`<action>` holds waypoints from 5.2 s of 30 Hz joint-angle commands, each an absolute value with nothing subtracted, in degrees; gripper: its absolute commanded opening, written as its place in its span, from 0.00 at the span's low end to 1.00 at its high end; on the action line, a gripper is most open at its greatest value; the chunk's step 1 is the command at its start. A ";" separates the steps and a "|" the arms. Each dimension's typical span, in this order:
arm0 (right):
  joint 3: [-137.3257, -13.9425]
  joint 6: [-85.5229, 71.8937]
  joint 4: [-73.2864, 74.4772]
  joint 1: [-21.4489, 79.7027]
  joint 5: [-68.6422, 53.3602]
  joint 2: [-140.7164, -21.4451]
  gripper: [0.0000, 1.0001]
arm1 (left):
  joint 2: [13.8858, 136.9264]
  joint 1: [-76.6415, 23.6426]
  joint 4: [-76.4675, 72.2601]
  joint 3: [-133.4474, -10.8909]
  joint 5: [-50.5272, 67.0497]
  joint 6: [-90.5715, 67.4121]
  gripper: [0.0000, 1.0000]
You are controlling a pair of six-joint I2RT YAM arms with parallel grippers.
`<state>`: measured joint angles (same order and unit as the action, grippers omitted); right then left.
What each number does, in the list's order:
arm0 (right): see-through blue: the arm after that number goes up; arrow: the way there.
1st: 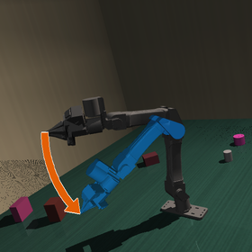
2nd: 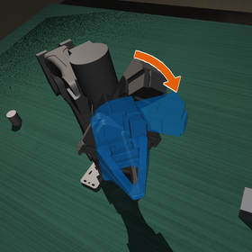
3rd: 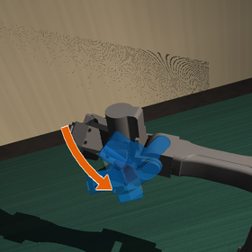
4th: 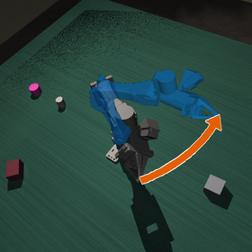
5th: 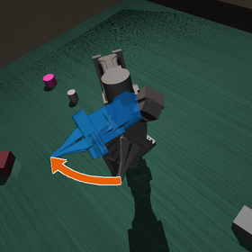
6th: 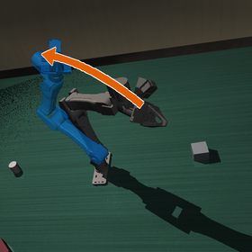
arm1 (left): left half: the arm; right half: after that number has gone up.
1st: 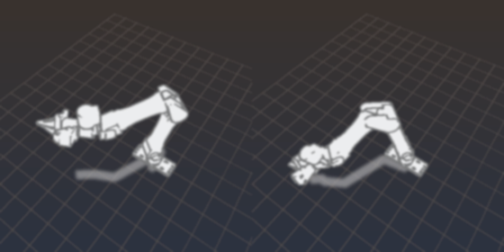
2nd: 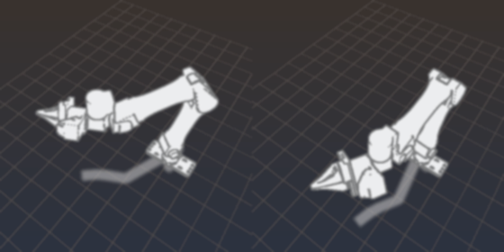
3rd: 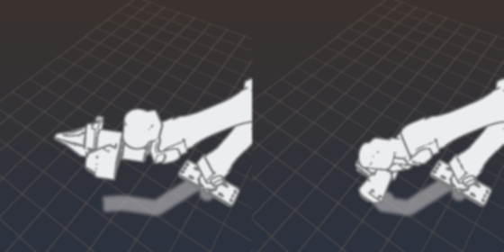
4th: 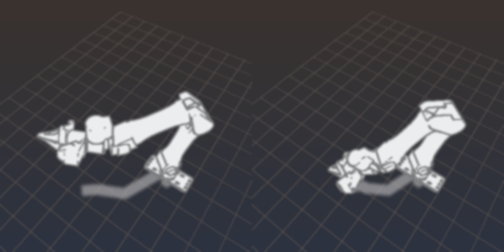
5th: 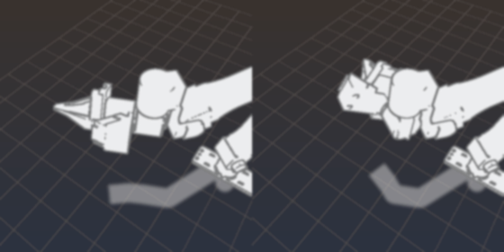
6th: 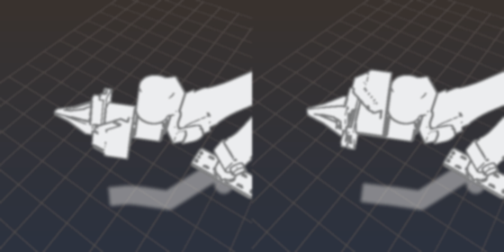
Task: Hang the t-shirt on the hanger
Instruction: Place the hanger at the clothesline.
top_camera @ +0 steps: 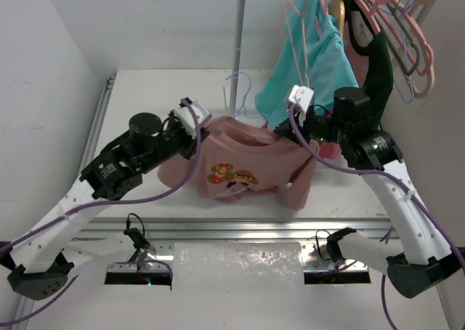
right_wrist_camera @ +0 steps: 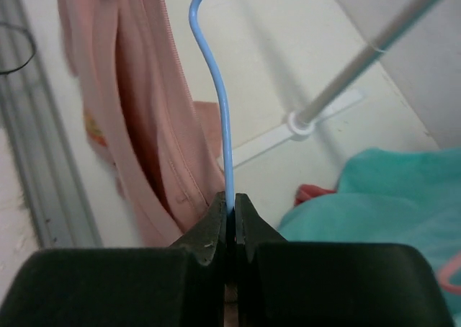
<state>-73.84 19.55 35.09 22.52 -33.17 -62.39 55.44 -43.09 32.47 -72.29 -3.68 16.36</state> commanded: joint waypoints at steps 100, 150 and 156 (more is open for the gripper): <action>-70.41 8.45 14.01 26.72 -32.47 -62.85 0.00 | 65.66 -40.52 27.96 -83.24 11.44 23.12 0.00; -130.78 7.38 22.77 22.94 7.04 -99.40 0.00 | 38.76 -40.52 21.63 -48.61 -25.68 -4.66 0.75; -134.13 7.74 21.89 20.83 6.07 -103.97 0.00 | 39.81 -40.43 21.80 -47.29 -20.57 -5.62 0.74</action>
